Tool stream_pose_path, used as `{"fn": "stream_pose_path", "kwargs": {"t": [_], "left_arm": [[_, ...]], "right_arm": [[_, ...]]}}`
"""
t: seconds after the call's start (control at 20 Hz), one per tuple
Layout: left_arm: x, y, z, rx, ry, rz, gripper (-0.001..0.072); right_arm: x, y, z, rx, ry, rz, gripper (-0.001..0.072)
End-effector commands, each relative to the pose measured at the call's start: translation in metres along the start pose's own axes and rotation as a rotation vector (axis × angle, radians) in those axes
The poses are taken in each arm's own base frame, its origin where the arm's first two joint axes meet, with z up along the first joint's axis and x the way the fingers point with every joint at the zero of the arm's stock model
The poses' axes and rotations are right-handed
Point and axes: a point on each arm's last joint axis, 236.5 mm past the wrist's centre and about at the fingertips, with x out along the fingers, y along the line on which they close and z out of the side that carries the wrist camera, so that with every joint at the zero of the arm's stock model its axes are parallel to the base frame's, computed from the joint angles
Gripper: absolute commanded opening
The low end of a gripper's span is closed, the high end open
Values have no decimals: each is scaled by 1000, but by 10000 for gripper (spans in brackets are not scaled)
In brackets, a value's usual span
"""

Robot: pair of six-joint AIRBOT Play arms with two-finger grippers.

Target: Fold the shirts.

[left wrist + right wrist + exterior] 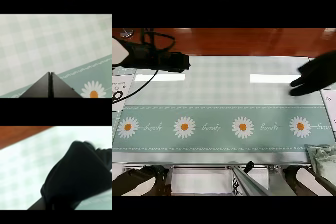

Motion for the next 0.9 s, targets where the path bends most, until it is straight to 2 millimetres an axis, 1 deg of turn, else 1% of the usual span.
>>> {"fn": "stream_pose_path", "kwargs": {"t": [0.0, 0.1, 0.25, 0.3, 0.4, 0.5, 0.6, 0.65, 0.7, 0.8, 0.85], "left_arm": [[20, 4, 4, 1, -9, 4, 20], [24, 6, 15, -1, -54, 7, 20], [30, 10, 33, -5, -127, 12, 20], [33, 11, 37, -6, -142, 14, 20], [38, 13, 40, 42, -155, 21, 20], [45, 20, 40, 81, -152, 34, 20], [51, 34, 40, 94, -146, 56, 20], [53, 46, 41, 90, -146, 74, 20], [54, 58, 43, 76, -150, 92, 20], [54, 83, 45, 43, -155, 126, 20], [53, 97, 45, 24, -153, 144, 20]], "right_arm": [[-50, -79, -28, 140, 96, -247, 37], [-65, -107, -52, 193, 177, -342, 37], [-94, -141, -90, 256, 319, -501, 37], [-104, -149, -102, 261, 374, -555, 37], [-123, -162, -119, 292, 439, -651, 37], [-137, -170, -125, 305, 453, -719, 37], [-150, -177, -135, 310, 466, -790, 37], [-158, -185, -146, 319, 492, -843, 37], [-164, -192, -160, 327, 532, -892, 37], [-170, -202, -198, 312, 659, -955, 37], [-178, -209, -219, 303, 731, -1009, 37]]}}
